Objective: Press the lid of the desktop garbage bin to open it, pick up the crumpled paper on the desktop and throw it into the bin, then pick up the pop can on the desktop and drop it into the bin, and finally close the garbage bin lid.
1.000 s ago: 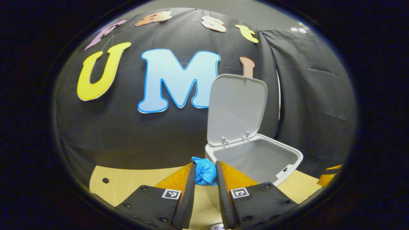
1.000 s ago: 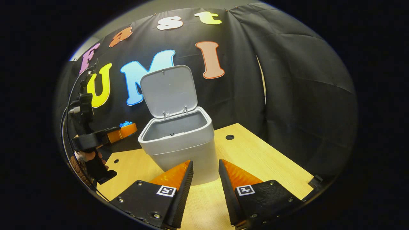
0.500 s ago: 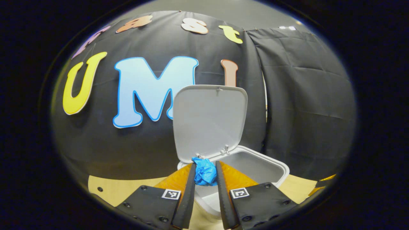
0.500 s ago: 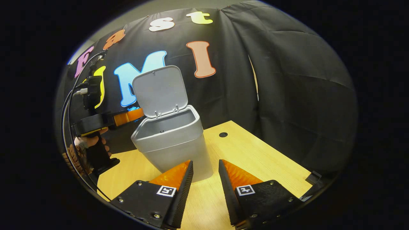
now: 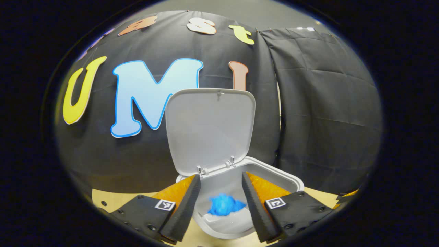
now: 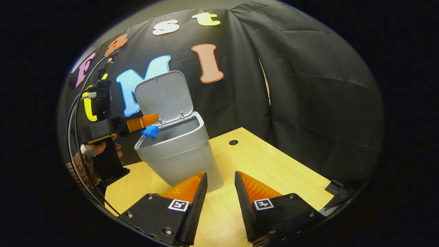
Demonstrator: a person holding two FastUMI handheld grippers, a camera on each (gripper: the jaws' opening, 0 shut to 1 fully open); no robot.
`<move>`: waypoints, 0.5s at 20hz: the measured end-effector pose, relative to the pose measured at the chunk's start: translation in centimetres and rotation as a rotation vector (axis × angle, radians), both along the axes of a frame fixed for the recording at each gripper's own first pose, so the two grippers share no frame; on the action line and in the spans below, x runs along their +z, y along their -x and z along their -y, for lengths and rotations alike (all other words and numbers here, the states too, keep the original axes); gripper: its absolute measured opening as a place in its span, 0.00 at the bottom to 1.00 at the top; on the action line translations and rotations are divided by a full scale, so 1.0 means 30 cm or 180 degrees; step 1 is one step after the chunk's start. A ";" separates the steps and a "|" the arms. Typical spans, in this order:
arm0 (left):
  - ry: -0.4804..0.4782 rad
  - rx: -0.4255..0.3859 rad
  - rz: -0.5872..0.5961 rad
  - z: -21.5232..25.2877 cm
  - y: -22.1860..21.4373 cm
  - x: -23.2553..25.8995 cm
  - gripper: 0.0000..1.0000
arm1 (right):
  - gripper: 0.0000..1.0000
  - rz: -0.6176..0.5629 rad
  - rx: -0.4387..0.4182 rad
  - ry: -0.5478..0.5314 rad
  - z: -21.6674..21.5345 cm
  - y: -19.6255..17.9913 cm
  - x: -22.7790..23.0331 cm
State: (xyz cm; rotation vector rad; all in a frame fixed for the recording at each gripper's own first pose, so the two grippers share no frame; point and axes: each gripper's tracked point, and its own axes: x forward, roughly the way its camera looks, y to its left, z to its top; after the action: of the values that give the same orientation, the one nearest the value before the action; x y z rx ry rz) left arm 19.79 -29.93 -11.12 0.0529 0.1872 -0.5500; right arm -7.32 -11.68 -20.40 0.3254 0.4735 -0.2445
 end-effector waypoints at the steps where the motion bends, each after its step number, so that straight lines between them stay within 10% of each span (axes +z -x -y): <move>1: -0.0006 0.0014 0.0012 -0.007 -0.004 0.002 0.85 | 0.54 0.0000 -0.0002 -0.0003 0.000 -0.002 0.001; 10: -0.0027 0.0151 0.0066 -0.092 -0.009 0.023 0.94 | 0.54 -0.0002 0.0115 -0.0009 -0.054 -0.022 -0.008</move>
State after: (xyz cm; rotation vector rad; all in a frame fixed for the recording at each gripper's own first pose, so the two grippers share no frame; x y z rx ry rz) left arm 20.07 -27.18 -10.42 0.0622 0.1700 -0.5012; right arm -6.67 -10.08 -20.65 0.3194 0.4799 -0.2089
